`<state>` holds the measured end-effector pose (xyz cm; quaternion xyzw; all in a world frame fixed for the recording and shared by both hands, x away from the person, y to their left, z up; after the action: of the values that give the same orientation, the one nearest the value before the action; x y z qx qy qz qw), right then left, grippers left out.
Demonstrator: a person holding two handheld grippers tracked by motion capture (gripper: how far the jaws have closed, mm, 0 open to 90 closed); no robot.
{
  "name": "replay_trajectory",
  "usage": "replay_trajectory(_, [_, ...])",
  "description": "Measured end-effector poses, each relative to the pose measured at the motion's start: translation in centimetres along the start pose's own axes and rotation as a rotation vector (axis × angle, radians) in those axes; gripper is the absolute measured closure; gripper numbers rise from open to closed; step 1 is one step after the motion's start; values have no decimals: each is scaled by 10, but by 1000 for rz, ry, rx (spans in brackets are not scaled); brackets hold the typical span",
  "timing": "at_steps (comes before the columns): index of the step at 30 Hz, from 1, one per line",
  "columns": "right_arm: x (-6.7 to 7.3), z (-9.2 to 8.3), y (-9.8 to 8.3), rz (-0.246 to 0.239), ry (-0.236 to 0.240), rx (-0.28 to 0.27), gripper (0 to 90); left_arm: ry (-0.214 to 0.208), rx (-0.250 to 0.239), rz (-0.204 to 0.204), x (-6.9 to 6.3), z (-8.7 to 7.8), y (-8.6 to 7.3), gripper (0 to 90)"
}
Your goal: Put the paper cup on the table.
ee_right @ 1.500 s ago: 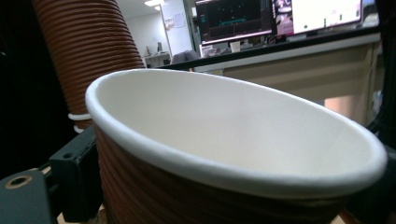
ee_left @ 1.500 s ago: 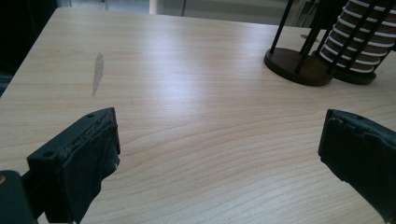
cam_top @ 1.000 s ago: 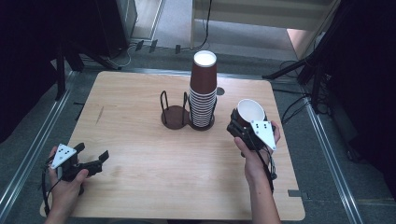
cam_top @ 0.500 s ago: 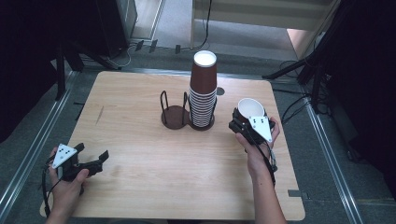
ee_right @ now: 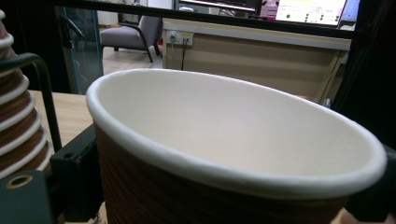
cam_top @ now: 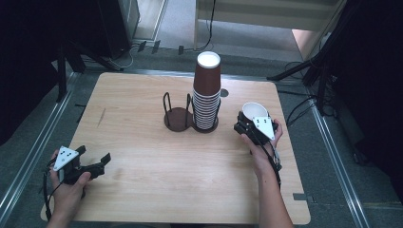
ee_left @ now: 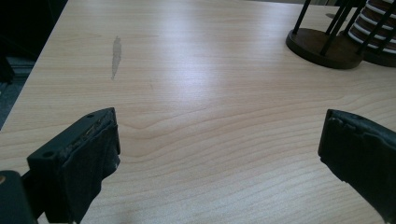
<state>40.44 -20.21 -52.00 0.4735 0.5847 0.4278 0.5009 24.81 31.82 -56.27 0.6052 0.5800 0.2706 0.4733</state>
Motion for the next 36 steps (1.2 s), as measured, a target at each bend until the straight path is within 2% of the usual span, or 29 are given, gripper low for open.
replay_trajectory(6, [-1, 4, -8, -7, -9, 28, 79, -2, 2, -3, 0, 0, 0, 0])
replay_trajectory(13, [-1, 8, -12, -23, -21, 35, 72, -2, 4, -1, 0, 0, 0, 0])
replay_trajectory(18, [-1, 8, -14, -16, -16, 42, 71, -4, 5, -1, 0, 0, 0, 0])
replay_trajectory(25, [-1, 9, -17, -32, -10, 49, 65, -2, 9, 0, 0, 1, 0, 0])
replay_trajectory(36, [-2, 7, -19, -20, 7, 70, 37, -7, 15, 3, 0, 1, 0, 0])
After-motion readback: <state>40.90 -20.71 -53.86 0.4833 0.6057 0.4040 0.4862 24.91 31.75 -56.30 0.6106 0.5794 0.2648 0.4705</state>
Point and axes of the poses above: each handheld gripper's, and its own axes: z roughly forward along the jaws, y roughly out of its top, x roughly to its left, the point moved 3 cm from there along z, roughly forward along the jaws, and after that the axes turned 5 degrees about -z, right-handed, at the moved point
